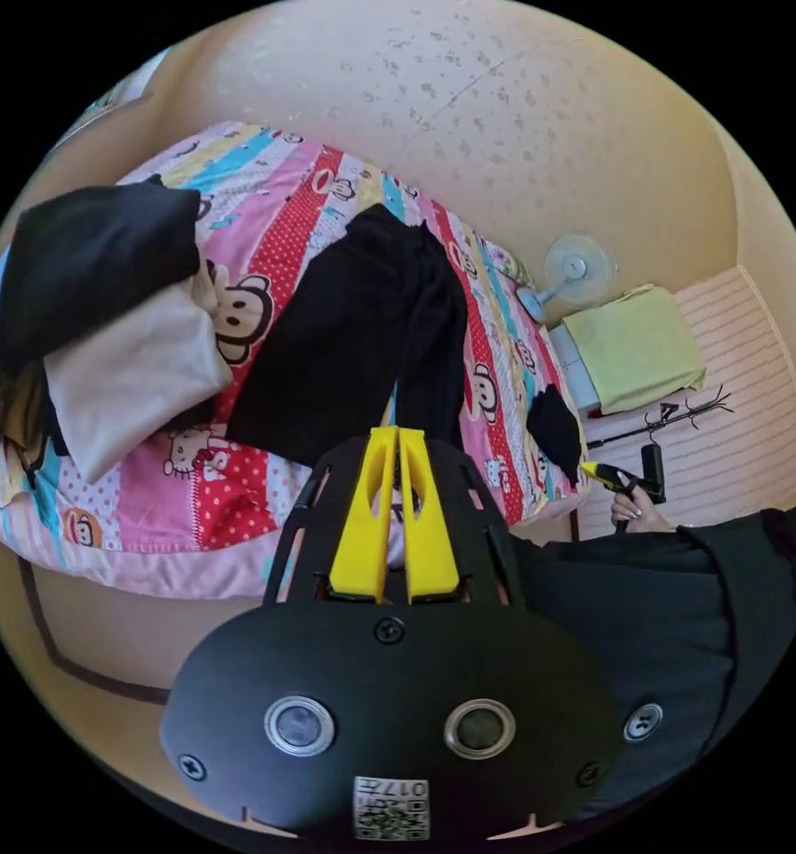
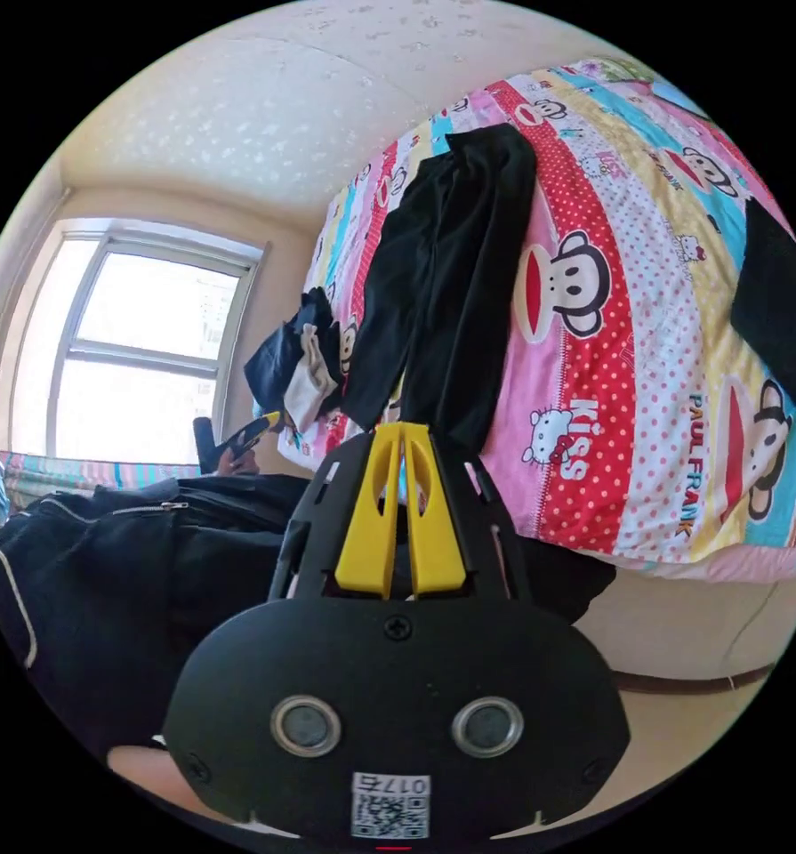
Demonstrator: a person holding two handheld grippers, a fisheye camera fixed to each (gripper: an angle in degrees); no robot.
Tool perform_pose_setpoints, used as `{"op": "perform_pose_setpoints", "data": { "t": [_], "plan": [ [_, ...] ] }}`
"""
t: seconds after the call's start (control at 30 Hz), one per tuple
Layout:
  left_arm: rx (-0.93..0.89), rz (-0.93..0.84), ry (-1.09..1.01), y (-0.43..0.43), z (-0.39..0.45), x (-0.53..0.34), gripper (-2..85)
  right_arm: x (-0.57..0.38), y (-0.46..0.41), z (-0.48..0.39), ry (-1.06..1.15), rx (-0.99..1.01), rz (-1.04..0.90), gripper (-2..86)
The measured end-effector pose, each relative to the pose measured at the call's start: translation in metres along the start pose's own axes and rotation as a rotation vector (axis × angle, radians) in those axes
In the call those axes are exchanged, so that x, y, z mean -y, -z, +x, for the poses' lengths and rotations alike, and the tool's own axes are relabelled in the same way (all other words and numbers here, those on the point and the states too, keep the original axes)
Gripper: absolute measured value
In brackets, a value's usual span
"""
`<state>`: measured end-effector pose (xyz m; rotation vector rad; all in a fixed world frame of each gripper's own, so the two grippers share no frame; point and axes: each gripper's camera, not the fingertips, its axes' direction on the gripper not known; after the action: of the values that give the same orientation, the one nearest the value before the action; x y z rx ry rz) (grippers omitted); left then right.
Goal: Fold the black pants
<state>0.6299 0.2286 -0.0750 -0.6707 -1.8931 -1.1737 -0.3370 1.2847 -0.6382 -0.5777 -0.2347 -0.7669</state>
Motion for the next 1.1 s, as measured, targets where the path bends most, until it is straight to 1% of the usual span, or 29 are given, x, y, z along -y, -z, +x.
{"op": "perform_pose_setpoints", "data": {
  "t": [0.03, 0.07, 0.1, 0.17, 0.27, 0.33, 0.4, 0.43, 0.5, 0.57, 0.6, 0.63, 0.7, 0.77, 0.83, 0.9, 0.97, 1.03, 1.1],
  "plan": [
    [0.004, -0.074, -0.046, -0.007, 0.007, -0.002, -0.8, 0.001, -0.004, -0.001, 0.008, 0.036, 0.012, 0.9],
    [0.015, -0.109, -0.073, -0.008, 0.011, -0.002, -0.9, 0.002, -0.013, 0.002, -0.006, 0.092, 0.021, 1.0],
    [0.046, -0.148, -0.11, -0.006, 0.018, -0.004, -0.9, 0.003, -0.022, 0.007, -0.055, 0.106, 0.013, 1.3],
    [0.055, -0.154, -0.13, 0.003, 0.022, -0.011, -0.9, 0.004, -0.034, 0.011, -0.113, 0.096, -0.004, 2.0],
    [-0.007, -0.162, -0.098, 0.008, 0.017, -0.029, -0.9, 0.004, -0.056, 0.015, -0.193, 0.099, -0.087, 3.4],
    [-0.02, -0.229, -0.055, 0.006, 0.01, -0.046, -0.7, 0.001, -0.069, 0.016, -0.237, 0.096, -0.145, 4.1],
    [-0.028, -0.245, -0.038, 0.008, 0.009, -0.059, -0.3, -0.005, -0.085, 0.017, -0.304, 0.09, -0.191, 4.9],
    [-0.025, -0.248, -0.04, 0.009, 0.01, -0.067, 0.4, -0.007, -0.089, 0.016, -0.316, 0.079, -0.208, 5.1],
    [0.011, -0.27, -0.084, 0.005, 0.018, -0.078, 1.9, -0.009, -0.115, 0.003, -0.272, -0.035, -0.373, 5.7],
    [0.012, -0.337, -0.155, -0.009, 0.027, -0.089, 3.6, -0.01, -0.135, -0.011, -0.203, -0.123, -0.494, 5.7],
    [0.003, -0.392, -0.199, -0.022, 0.033, -0.094, 4.9, -0.009, -0.143, -0.018, -0.169, -0.134, -0.521, 5.8],
    [-0.002, -0.431, -0.234, -0.033, 0.037, -0.097, 6.2, -0.008, -0.146, -0.021, -0.161, -0.128, -0.522, 5.9],
    [-0.008, -0.445, -0.269, -0.044, 0.042, -0.095, 7.7, 0.002, -0.153, -0.021, -0.164, -0.132, -0.496, 6.6],
    [-0.041, -0.412, -0.278, -0.053, 0.043, -0.085, 8.3, 0.012, -0.155, -0.016, -0.187, -0.145, -0.461, 7.2],
    [-0.098, -0.338, -0.219, -0.066, 0.04, -0.066, 8.7, 0.022, -0.153, -0.012, -0.226, -0.127, -0.403, 7.5],
    [-0.12, -0.291, -0.164, -0.079, 0.035, -0.05, 8.7, 0.033, -0.149, -0.009, -0.277, -0.123, -0.306, 8.1],
    [-0.067, -0.292, -0.123, -0.101, 0.03, -0.036, 8.8, 0.04, -0.15, -0.007, -0.317, -0.15, -0.275, 8.7],
    [0.093, -0.389, -0.059, -0.137, 0.023, -0.026, 9.0, 0.043, -0.157, -0.006, -0.335, -0.183, -0.284, 9.2],
    [0.194, -0.47, -0.04, -0.159, 0.022, -0.028, 9.8, 0.039, -0.172, -0.009, -0.312, -0.206, -0.329, 9.6]
  ]
}}
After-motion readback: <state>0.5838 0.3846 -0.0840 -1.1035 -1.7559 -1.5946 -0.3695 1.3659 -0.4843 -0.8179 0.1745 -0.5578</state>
